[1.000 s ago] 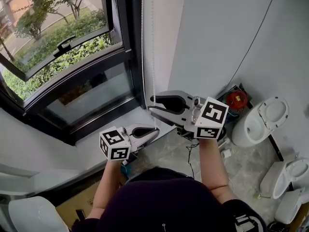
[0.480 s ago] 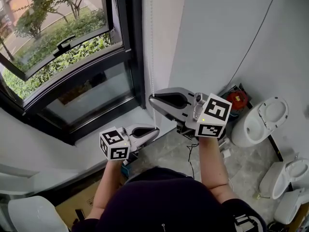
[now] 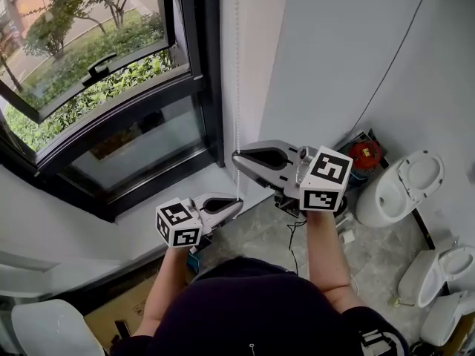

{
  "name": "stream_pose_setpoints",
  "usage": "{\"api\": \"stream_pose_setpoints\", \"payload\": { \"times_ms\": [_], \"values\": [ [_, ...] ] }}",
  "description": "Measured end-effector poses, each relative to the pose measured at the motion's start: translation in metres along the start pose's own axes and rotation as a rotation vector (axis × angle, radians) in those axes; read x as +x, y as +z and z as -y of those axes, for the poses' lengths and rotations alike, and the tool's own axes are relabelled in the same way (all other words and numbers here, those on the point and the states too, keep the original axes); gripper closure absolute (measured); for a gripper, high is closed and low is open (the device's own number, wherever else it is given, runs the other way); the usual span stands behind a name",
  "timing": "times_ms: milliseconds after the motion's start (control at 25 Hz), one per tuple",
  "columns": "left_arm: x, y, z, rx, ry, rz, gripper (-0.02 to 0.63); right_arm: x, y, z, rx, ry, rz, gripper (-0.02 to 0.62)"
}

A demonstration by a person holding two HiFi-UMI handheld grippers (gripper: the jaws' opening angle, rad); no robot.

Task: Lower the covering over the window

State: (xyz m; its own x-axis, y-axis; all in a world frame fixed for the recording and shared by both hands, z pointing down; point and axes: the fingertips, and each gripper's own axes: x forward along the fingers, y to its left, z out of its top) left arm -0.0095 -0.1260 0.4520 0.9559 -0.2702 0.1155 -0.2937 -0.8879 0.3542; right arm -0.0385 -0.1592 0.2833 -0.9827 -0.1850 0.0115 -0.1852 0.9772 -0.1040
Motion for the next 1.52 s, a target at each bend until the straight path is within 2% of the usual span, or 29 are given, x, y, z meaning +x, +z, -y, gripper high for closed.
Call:
{"api": "stream_pose_setpoints", "payload": {
  "times_ms": [160,280,400,560,680,880,960,1120,1240,1520],
  "values": [
    [0.002,-0.01,-0.005,-0.025,0.013,-0.014,0.595,0.003,-0.011,-0.001,0.012,0.018,-0.032,0.583],
    [0.003,-0.024,-0.008,-0.021,0.022,-0.061,0.594,0.007,-0.028,0.001,0.005,0.011,-0.087,0.583],
    [0.001,-0.031,-0.009,-0.064,0.024,-0.053,0.594,0.009,-0.036,0.004,0.025,0.005,-0.098,0.583],
    [0.001,-0.047,-0.011,-0.044,0.038,-0.127,0.594,0.014,-0.056,0.009,-0.008,-0.017,-0.19,0.583],
    [0.0,-0.052,-0.011,-0.072,0.038,-0.114,0.594,0.016,-0.062,0.01,0.026,-0.016,-0.18,0.583],
    [-0.004,-0.051,-0.014,-0.081,0.048,-0.107,0.594,0.017,-0.063,0.014,0.022,-0.026,-0.207,0.583],
    [-0.005,-0.052,-0.016,-0.078,0.053,-0.115,0.594,0.018,-0.065,0.013,0.028,-0.019,-0.219,0.583],
    [-0.003,-0.062,-0.015,-0.062,0.055,-0.167,0.594,0.019,-0.086,0.013,0.021,-0.016,-0.313,0.583],
    [-0.002,-0.069,-0.013,-0.074,0.047,-0.183,0.594,0.019,-0.091,0.011,0.071,-0.002,-0.29,0.583],
    [-0.004,-0.071,-0.015,-0.076,0.052,-0.186,0.594,0.015,-0.093,0.017,0.064,-0.027,-0.331,0.583]
  ]
}}
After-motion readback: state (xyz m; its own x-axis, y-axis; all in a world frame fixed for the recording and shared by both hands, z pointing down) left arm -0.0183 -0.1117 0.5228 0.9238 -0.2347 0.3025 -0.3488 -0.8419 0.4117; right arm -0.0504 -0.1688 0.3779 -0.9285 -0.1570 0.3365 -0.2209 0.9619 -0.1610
